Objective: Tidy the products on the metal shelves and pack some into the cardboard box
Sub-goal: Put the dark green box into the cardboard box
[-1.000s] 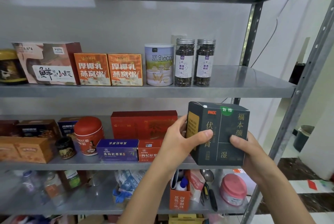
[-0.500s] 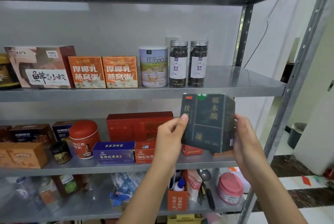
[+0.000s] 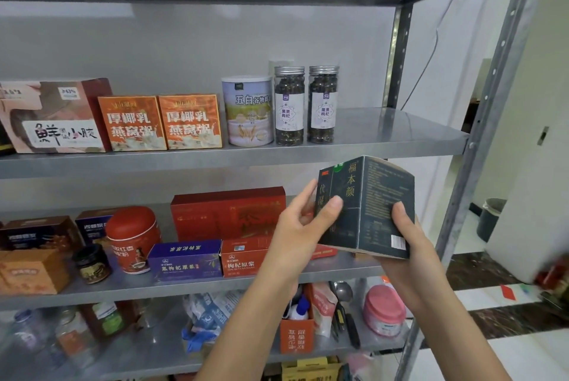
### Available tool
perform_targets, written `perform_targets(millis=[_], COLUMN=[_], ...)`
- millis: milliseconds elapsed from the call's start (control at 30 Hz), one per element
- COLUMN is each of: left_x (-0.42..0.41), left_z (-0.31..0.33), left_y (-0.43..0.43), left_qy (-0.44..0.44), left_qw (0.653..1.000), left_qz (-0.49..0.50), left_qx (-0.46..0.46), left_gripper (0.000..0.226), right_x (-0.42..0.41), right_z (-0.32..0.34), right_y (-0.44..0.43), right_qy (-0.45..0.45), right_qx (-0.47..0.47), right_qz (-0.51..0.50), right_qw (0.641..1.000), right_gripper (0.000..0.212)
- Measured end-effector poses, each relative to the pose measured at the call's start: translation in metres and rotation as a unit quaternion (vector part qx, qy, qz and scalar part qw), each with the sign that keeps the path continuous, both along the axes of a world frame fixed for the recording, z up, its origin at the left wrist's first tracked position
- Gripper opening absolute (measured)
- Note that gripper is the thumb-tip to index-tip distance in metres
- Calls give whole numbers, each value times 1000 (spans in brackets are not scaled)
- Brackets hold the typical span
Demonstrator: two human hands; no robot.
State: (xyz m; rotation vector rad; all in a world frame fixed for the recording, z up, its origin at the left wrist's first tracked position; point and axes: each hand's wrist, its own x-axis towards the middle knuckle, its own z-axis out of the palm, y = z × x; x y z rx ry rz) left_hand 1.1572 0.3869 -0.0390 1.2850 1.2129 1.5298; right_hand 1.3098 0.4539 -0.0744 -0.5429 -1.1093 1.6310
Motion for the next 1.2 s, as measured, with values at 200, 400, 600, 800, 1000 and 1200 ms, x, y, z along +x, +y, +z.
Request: perform_targets(millis=[200, 400, 600, 800, 1000, 1200], left_x=[7, 10, 15, 5, 13, 16], left_z=[-7, -7, -4, -5, -17, -4], left_y=[8, 10, 8, 11, 9, 10], left_qy=[25, 54, 35, -99, -121, 4], left_qw=[996, 993, 995, 990, 986, 997], left_qz=[33, 22, -39, -57, -107, -76], left_qx=[-74, -105, -85, -85, -51, 32], left_gripper=[79, 81, 42, 67, 51, 31], right_x=[7, 11, 8, 25, 24, 27], right_z=[4, 4, 11, 12, 6, 5], right_y=[2, -1, -8, -8, -25, -36], right_qy=[-24, -22, -88, -54, 80, 122], right_qx=[-156, -152, -3, -49, -71, -31], right_qz=[50, 27, -67, -49, -3, -47], right_qw=[986, 988, 994, 996, 994, 991], right_gripper=[49, 46, 56, 52, 51, 67])
